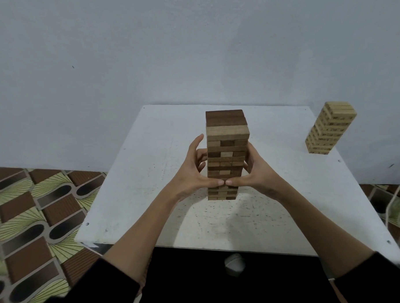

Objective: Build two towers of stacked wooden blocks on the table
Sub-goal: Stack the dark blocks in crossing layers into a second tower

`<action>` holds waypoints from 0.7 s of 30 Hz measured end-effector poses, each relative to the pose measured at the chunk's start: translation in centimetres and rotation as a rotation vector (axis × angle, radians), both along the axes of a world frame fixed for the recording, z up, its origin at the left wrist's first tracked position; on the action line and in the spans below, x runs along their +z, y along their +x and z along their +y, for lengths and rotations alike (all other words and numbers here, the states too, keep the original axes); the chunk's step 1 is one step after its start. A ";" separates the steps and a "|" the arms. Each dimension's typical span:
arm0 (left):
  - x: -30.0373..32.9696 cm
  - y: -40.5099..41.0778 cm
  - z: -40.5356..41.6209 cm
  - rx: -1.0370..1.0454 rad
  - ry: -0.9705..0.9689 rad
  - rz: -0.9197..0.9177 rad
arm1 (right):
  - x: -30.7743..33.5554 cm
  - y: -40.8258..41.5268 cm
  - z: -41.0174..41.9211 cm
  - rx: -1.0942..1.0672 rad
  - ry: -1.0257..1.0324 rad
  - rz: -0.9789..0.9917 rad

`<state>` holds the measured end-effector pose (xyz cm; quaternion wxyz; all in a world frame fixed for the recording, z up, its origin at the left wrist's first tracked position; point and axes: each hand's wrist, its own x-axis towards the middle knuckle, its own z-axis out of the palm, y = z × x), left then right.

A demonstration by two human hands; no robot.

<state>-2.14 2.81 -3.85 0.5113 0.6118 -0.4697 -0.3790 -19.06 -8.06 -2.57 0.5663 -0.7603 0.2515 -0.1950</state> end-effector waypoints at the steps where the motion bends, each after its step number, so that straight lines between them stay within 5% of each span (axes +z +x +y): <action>1: 0.0 0.0 0.0 0.000 -0.002 -0.002 | 0.0 0.0 0.0 -0.002 0.002 0.000; 21: -0.7 0.0 -0.2 -0.007 -0.002 0.018 | -0.7 0.0 -0.2 0.006 0.008 0.011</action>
